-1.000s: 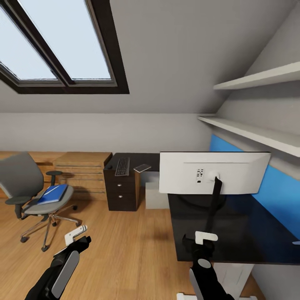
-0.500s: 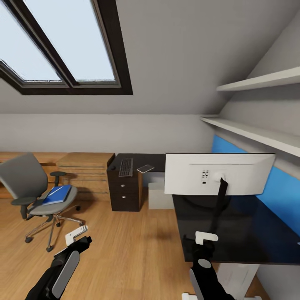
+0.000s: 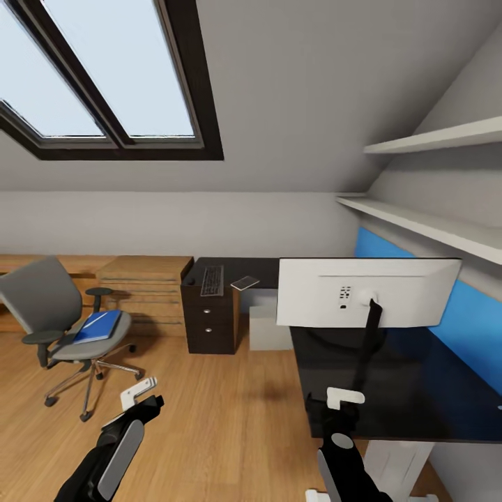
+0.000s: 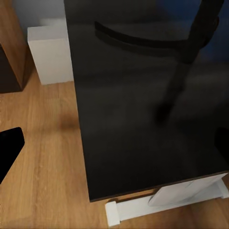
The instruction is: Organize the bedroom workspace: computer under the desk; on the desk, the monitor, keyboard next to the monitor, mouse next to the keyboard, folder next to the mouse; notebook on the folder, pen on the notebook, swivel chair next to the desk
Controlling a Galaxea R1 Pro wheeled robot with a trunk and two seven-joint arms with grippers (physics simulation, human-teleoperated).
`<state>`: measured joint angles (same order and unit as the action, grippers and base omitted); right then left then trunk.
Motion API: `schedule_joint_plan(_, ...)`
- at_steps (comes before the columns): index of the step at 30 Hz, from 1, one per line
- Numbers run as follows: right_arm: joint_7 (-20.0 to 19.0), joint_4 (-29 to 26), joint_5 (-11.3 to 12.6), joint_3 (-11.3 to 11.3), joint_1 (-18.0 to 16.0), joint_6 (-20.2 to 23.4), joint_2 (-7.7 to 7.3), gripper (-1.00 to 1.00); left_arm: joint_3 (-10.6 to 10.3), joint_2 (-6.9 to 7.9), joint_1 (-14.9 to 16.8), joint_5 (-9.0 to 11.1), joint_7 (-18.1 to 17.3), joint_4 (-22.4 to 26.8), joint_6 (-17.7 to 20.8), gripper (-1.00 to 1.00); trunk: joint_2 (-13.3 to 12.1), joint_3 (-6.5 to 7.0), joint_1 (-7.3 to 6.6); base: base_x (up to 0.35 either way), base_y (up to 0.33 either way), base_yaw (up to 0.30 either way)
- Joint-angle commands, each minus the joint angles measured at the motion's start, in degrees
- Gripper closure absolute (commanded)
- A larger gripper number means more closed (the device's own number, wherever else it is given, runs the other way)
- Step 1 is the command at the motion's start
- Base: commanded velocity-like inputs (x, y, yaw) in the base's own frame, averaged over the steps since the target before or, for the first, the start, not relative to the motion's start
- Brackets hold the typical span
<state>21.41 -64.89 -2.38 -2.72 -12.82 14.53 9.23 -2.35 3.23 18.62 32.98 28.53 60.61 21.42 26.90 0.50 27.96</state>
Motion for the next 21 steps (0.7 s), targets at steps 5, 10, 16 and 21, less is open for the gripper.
schedule_joint_plan(5, 0.22, 0.01, -0.26, -0.1, -0.01, 0.49, -0.04, -1.0, -0.27, 0.03, 0.01, 0.62, 0.41, 0.04, 0.17, -1.0, -1.98, 0.88, -1.08, 0.018, 0.151, 0.0)
schedule_joint_plan(10, 0.21, 0.02, -0.26, -0.1, -0.01, 0.49, -0.08, -1.0, -0.29, 0.0, 0.01, 0.6, 0.39, 0.0, 0.19, -1.0, -3.98, 1.78, -2.18, 0.092, 0.273, 0.0)
schedule_joint_plan(16, 0.21, 0.02, -0.26, -0.1, -0.01, 0.42, -0.09, -1.0, -0.29, 0.02, 0.01, 0.62, 0.39, -0.02, 0.2, -1.0, -3.98, 1.78, -2.18, 0.117, 0.311, 0.0)
schedule_joint_plan(21, 0.21, -0.08, -0.26, -0.05, -0.01, 0.35, -0.09, -1.0, -0.38, -0.13, 0.01, 0.78, 0.46, 0.01, 0.15, -1.0, -3.98, 1.78, -2.18, 0.135, 0.241, 0.0)
